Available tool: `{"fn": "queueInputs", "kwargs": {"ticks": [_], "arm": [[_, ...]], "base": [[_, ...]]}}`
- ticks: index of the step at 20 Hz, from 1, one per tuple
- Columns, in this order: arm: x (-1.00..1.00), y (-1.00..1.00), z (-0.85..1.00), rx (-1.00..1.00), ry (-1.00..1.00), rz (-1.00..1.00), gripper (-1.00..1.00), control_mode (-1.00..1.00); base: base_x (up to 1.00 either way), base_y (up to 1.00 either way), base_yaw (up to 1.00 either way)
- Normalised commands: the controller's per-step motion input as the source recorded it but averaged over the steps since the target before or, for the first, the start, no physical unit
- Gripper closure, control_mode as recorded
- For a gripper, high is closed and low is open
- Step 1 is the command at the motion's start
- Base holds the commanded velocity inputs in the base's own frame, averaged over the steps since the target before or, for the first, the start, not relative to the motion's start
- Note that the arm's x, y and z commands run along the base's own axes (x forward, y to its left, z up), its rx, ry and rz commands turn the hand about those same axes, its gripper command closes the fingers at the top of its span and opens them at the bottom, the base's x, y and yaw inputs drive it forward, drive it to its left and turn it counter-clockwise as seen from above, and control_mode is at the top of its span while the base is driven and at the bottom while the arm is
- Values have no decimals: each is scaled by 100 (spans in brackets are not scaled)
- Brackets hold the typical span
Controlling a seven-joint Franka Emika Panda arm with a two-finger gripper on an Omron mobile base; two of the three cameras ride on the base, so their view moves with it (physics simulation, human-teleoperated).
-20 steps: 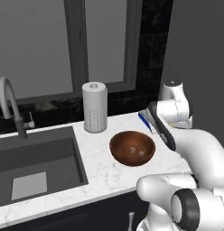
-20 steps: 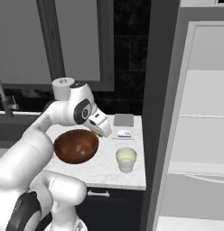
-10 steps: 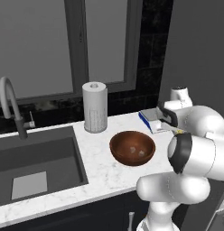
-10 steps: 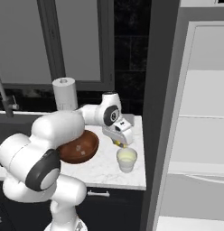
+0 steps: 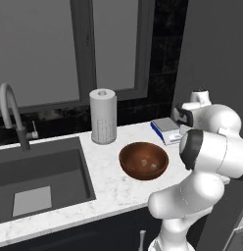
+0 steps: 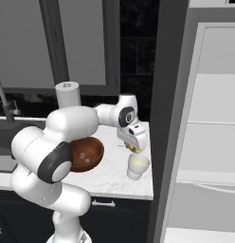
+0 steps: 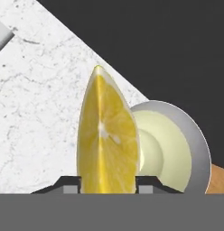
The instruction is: Grab a lemon wedge from the fridge and one ice cube from the ice bowl, and put them in the glass of lemonade.
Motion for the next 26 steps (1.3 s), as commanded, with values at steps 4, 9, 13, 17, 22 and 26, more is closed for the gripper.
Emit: {"fn": "queueInputs", "kwargs": {"ticks": [4,9,13,17,22,26], "arm": [[0,0,0,0,-4,-7,100,-100],[0,0,0,0,-5,-4,100,-100],[-10,14,0,0,-4,0,100,-100],[-12,4,0,0,-8,0,100,-100],[-1,1,15,0,-3,0,100,-100],[-4,-3,7,3,-4,0,100,-100]], "base": [[0,0,0],[0,0,0],[0,0,0],[0,0,0],[0,0,0],[0,0,0]]}}
